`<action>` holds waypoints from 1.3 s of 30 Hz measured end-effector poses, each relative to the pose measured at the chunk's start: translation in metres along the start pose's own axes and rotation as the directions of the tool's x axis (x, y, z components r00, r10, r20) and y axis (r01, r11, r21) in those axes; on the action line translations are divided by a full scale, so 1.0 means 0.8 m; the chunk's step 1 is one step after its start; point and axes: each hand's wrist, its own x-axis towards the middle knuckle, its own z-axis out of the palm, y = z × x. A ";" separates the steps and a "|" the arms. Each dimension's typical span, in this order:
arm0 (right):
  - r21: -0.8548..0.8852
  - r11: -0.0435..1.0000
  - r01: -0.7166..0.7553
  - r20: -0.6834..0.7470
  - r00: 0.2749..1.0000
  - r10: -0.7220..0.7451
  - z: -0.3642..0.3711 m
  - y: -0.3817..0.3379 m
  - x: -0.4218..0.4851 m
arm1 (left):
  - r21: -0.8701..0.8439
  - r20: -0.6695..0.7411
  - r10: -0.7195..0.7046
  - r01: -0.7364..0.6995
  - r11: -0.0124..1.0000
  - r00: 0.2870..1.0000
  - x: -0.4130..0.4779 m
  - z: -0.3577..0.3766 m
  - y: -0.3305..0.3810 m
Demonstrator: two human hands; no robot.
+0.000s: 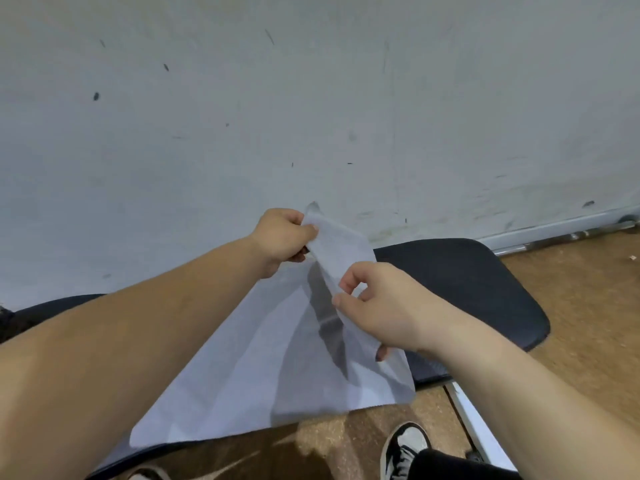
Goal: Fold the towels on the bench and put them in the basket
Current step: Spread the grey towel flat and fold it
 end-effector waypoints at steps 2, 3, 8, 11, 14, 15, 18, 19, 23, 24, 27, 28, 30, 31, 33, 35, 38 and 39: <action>0.047 0.998 0.035 0.042 0.998 -0.037 0.030 -0.024 0.007 | -0.025 -0.073 -0.062 0.061 0.998 0.995 -0.007 -0.046 -0.025; 0.061 0.997 0.052 0.058 0.997 -0.056 0.043 -0.036 0.010 | -0.050 -0.098 -0.092 0.087 0.995 0.991 -0.012 -0.067 -0.036; -0.020 0.990 0.142 0.127 0.982 -0.139 0.121 -0.084 0.035 | -0.161 -0.160 -0.145 0.119 0.980 0.977 -0.032 -0.153 -0.099; -0.009 0.996 0.091 0.205 0.975 -0.087 0.173 -0.105 0.050 | -0.204 -0.192 -0.188 0.148 0.968 0.963 -0.039 -0.188 -0.135; -0.088 0.995 0.056 0.262 0.964 -0.032 0.216 -0.119 0.063 | -0.170 -0.182 -0.208 0.177 0.969 0.961 -0.041 -0.210 -0.176; -0.127 0.991 0.052 0.275 0.961 -0.015 0.228 -0.122 0.066 | -0.126 -0.178 -0.216 0.195 0.973 0.960 -0.040 -0.213 -0.189; -0.216 0.975 0.046 0.285 0.958 0.018 0.253 -0.126 0.077 | -0.024 -0.195 -0.234 0.234 0.972 0.952 -0.034 -0.215 -0.225; -0.221 0.975 0.037 0.283 0.959 0.028 0.259 -0.126 0.081 | 0.004 -0.211 -0.231 0.237 0.972 0.950 -0.033 -0.214 -0.232; -0.211 0.977 -0.004 0.278 0.958 0.064 0.272 -0.127 0.095 | 0.023 -0.260 -0.204 0.218 0.976 0.944 -0.026 -0.212 -0.243; -0.197 0.980 -0.016 0.277 0.958 0.071 0.272 -0.129 0.098 | 0.013 -0.266 -0.193 0.204 0.979 0.944 -0.023 -0.213 -0.243; -0.133 0.990 -0.036 0.261 0.963 0.070 0.272 -0.133 0.101 | -0.006 -0.279 -0.138 0.142 0.990 0.950 -0.011 -0.221 -0.236; -0.101 0.994 -0.042 0.252 0.966 0.066 0.272 -0.134 0.102 | -0.013 -0.282 -0.124 0.125 0.992 0.951 -0.009 -0.224 -0.234; -0.015 0.998 -0.060 0.242 0.968 0.061 0.276 -0.137 0.101 | -0.023 -0.292 -0.113 0.111 0.994 0.950 -0.007 -0.230 -0.231; 0.026 0.997 -0.066 0.241 0.969 0.058 0.280 -0.138 0.100 | -0.020 -0.303 -0.114 0.114 0.993 0.946 -0.009 -0.232 -0.231; 0.082 0.992 -0.096 0.249 0.966 0.073 0.293 -0.140 0.099 | -0.015 -0.327 -0.132 0.134 0.991 0.936 -0.014 -0.238 -0.237; 0.121 0.980 -0.157 0.302 0.947 0.114 0.304 -0.141 0.098 | -0.046 -0.328 -0.176 0.170 0.984 0.928 -0.024 -0.244 -0.244; 0.022 0.988 -0.150 0.379 0.916 0.131 0.306 -0.133 0.098 | -0.037 -0.328 -0.212 0.211 0.977 0.921 -0.049 -0.255 -0.249; 0.000 0.992 -0.127 0.379 0.918 0.117 0.301 -0.130 0.097 | 0.005 -0.327 -0.213 0.227 0.974 0.921 -0.062 -0.258 -0.247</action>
